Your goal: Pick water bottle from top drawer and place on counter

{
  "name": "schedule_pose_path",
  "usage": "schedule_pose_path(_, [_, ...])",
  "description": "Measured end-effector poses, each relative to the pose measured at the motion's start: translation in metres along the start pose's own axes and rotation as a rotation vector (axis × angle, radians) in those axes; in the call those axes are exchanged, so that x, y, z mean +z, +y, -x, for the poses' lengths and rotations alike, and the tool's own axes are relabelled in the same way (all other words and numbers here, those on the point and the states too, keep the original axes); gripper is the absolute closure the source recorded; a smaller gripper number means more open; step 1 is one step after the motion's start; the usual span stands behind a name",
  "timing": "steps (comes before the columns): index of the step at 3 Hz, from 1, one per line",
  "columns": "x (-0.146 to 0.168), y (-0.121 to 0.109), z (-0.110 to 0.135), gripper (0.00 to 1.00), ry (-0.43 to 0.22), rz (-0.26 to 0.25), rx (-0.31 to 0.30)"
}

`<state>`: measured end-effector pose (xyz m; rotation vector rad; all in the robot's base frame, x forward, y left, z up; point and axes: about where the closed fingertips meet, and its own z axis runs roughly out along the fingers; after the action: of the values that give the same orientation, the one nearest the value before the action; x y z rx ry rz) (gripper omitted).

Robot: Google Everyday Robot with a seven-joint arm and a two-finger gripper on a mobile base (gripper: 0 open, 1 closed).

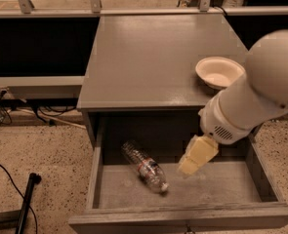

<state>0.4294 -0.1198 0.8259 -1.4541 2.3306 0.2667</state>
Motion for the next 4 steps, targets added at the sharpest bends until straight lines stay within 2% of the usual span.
schedule_pose_path(1, [0.059, 0.008, -0.025, 0.00, 0.082, -0.085, 0.067])
schedule_pose_path(2, [0.084, 0.009, -0.047, 0.00, 0.099, -0.129, 0.138])
schedule_pose_path(3, [0.084, 0.009, -0.047, 0.00, 0.098, -0.128, 0.141])
schedule_pose_path(4, [0.106, 0.011, -0.042, 0.00, 0.109, -0.098, 0.125])
